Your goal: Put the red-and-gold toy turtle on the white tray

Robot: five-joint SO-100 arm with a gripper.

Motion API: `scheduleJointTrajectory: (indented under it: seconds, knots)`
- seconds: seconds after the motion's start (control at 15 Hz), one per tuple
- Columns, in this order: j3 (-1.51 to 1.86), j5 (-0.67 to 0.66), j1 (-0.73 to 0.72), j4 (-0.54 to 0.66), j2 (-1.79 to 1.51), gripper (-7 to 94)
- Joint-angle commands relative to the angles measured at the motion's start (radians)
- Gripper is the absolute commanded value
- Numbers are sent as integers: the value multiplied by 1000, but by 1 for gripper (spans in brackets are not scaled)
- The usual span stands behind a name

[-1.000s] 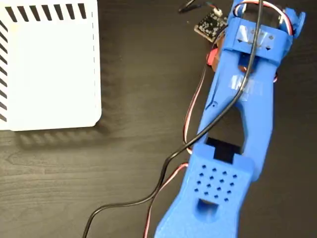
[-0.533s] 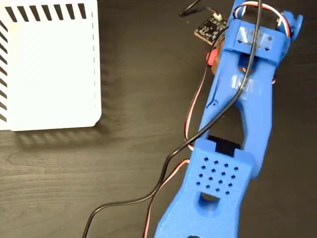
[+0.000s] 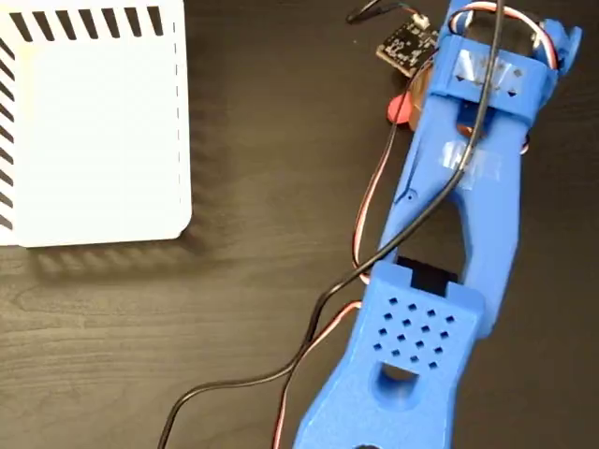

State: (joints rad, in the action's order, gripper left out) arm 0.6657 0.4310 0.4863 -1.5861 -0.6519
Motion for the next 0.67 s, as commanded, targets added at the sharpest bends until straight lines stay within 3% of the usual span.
scheduleJointTrajectory:
  seconds: [0.0, 0.2, 0.6]
  knots:
    - [-34, 15, 18, -2, -44, 0]
    - [-15, 8, 18, 2, -81, 0]
    - [158, -43, -6, -5, -495, 0]
